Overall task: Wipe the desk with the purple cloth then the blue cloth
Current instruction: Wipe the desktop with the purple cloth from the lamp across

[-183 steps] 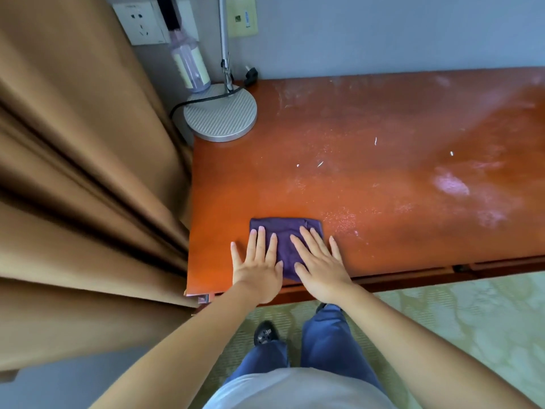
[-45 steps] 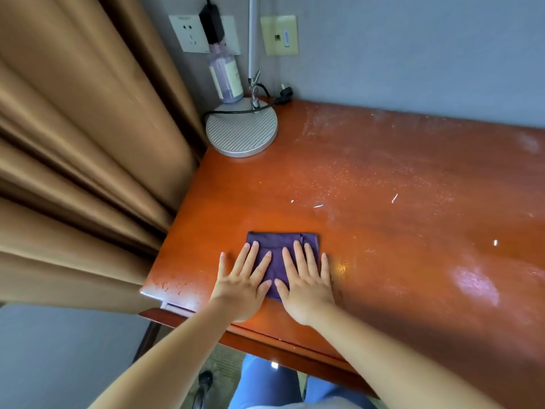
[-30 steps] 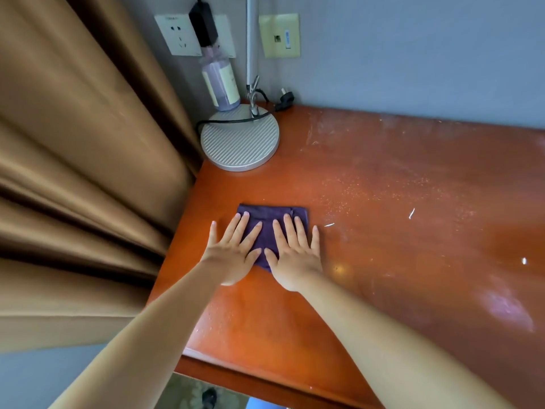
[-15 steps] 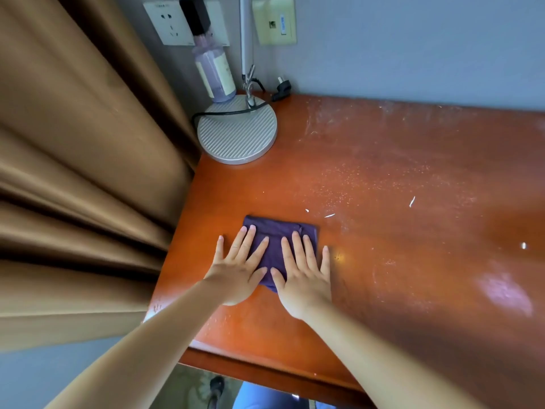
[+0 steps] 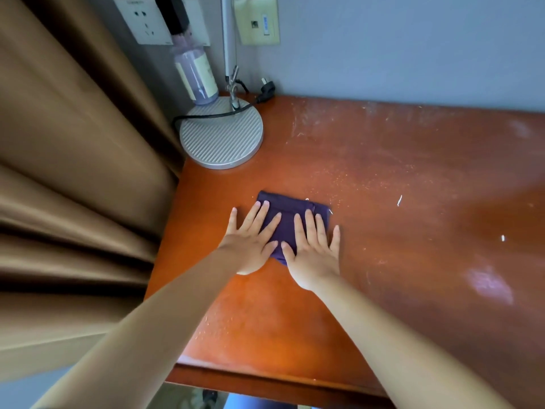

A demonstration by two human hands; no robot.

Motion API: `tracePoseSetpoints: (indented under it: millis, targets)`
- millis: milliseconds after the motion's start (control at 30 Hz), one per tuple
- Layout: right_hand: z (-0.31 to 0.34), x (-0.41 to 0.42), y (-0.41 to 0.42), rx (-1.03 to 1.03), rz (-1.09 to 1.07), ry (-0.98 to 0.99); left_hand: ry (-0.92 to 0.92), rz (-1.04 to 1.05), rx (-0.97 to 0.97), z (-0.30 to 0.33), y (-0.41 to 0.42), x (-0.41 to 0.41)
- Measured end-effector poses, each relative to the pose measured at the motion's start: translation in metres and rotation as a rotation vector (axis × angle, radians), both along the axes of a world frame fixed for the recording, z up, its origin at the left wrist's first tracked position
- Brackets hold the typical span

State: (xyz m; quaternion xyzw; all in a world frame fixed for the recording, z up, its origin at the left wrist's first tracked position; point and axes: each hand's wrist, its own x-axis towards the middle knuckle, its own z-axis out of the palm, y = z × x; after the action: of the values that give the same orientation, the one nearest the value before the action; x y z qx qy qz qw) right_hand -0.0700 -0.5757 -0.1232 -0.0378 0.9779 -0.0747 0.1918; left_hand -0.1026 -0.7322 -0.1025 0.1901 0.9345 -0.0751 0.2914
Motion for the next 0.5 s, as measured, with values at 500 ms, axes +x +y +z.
tracePoseSetpoints:
  millis: [500]
  targets:
    - [-0.002,0.046,0.056,0.030,0.084,0.048,0.024,0.051,0.029,-0.006,0.048,0.058]
